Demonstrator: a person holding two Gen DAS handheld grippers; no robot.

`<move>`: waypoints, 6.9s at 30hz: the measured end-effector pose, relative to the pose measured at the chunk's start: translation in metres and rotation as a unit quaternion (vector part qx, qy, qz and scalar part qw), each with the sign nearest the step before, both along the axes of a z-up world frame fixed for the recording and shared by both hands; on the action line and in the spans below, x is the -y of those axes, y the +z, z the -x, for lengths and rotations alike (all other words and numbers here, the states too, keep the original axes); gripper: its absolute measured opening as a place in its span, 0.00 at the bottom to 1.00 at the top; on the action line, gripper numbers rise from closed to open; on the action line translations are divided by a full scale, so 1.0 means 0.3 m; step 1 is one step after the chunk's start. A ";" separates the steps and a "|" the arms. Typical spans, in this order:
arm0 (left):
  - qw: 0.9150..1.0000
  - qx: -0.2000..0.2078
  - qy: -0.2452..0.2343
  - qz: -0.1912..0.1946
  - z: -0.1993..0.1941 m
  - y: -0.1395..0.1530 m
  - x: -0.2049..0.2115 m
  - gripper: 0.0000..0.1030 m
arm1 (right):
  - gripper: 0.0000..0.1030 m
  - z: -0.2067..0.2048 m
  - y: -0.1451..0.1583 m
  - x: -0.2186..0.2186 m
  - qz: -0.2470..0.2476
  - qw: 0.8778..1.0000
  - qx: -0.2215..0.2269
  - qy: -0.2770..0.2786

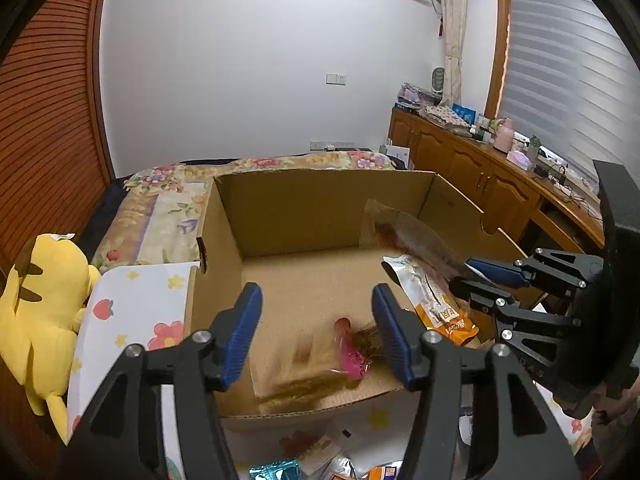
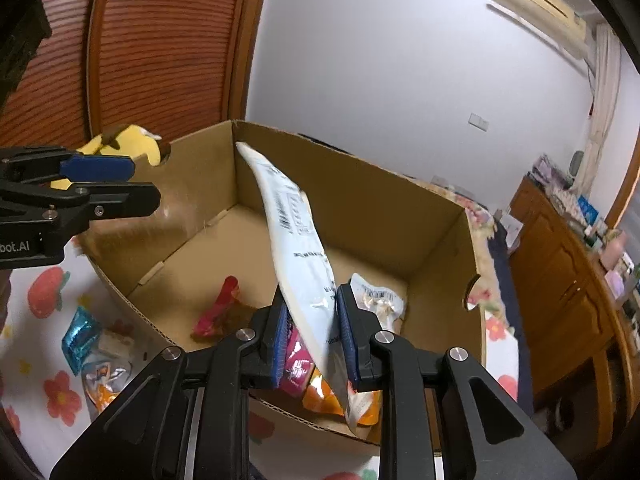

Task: Organize snacks
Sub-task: 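Open right tool to drop the white packet into the box and withdraw, then move left tool to the blue foil wrapper while right tool approaches the white printed packet, then close left tool on the blue wrapper while right tool grasps the white printed packet, then lift both snacks and carry them over the box with both tools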

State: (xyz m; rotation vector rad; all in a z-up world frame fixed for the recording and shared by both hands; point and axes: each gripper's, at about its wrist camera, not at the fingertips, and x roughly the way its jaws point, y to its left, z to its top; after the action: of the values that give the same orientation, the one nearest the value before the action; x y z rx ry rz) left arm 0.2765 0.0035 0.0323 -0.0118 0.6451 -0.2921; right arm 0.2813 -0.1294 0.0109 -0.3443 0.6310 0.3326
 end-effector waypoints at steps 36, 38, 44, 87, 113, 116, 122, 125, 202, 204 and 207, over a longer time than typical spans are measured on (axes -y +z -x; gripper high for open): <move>0.997 0.051 -0.036 -0.034 0.354 -0.036 0.011 1.00 | 0.76 0.423 -0.003 0.244 -0.112 0.994 0.010 -0.003; 0.998 0.038 -0.041 -0.037 0.368 -0.070 0.018 1.00 | 0.76 0.440 -0.036 0.264 -0.106 0.994 0.001 -0.011; 0.997 0.015 -0.049 -0.058 0.407 -0.174 0.030 1.00 | 0.76 0.467 -0.143 0.310 -0.100 0.994 -0.040 -0.033; 0.997 -0.072 0.007 -0.008 0.390 -0.310 -0.241 0.99 | 0.76 0.562 -0.287 0.371 -0.160 0.976 -0.132 -0.064; 0.992 -0.129 -0.007 -0.007 0.255 -0.384 -0.119 0.55 | 0.76 0.465 -0.289 0.352 -0.201 0.963 -0.161 -0.083; 0.992 -0.126 -0.006 -0.011 0.256 -0.389 -0.121 0.53 | 0.76 0.454 -0.286 0.348 -0.203 0.963 -0.158 -0.083; 0.993 -0.122 -0.001 -0.010 0.265 -0.388 -0.130 0.26 | 0.76 0.420 -0.272 0.328 -0.200 0.964 -0.155 -0.083; 0.993 -0.116 -0.003 -0.010 0.275 -0.388 -0.135 0.21 | 0.76 0.407 -0.270 0.321 -0.195 0.965 -0.154 -0.085; 0.998 -0.054 -0.009 0.032 0.348 -0.282 -0.199 0.18 | 0.28 0.566 -0.081 0.275 -0.136 0.989 -0.051 -0.030; 0.999 -0.044 -0.012 0.029 0.350 -0.245 -0.192 0.18 | 0.28 0.562 -0.061 0.266 -0.132 0.990 -0.045 -0.025; 0.999 -0.027 -0.019 0.024 0.347 -0.184 -0.178 0.18 | 0.28 0.547 -0.036 0.259 -0.128 0.991 -0.036 -0.022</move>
State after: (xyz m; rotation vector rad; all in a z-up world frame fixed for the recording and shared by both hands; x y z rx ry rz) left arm 0.1723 0.0570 -0.0230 -0.0530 0.6932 -0.3439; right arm 0.1171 -0.2071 0.0000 -0.0733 0.6574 0.3810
